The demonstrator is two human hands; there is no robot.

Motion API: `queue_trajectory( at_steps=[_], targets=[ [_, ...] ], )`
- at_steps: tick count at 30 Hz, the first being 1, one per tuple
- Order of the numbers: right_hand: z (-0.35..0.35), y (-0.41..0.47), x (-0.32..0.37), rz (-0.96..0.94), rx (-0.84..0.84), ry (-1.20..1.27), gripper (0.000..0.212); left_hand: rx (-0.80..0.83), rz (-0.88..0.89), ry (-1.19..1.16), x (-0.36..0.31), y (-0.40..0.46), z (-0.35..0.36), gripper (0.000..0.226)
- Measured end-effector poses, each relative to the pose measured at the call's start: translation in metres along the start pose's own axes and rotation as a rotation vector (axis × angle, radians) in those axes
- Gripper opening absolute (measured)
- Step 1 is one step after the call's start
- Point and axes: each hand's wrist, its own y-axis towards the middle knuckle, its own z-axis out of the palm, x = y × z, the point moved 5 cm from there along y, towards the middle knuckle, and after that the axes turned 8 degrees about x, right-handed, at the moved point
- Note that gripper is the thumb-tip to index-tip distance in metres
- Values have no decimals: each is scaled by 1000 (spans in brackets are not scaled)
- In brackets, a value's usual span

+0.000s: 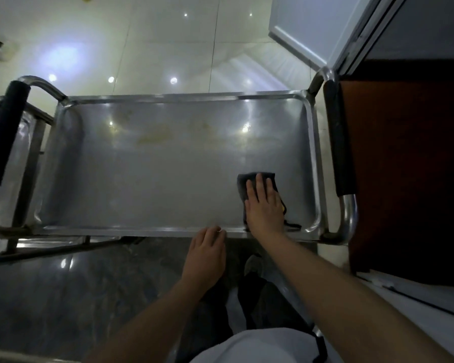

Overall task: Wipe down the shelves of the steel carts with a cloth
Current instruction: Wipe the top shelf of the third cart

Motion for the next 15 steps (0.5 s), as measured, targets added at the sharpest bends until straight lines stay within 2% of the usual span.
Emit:
queue_trajectory(
  at_steps=[5, 8, 15],
  targets=[
    [18, -45, -15, -67, 33, -10, 61, 71, 29, 15, -21, 18, 5, 46],
    [15, -50, -43, -2, 17, 3, 61, 92, 93, 22, -38, 23, 8, 47],
    [-9, -4, -56, 10, -14, -3, 60, 91, 127, 46, -54, 26, 20, 49]
  ],
)
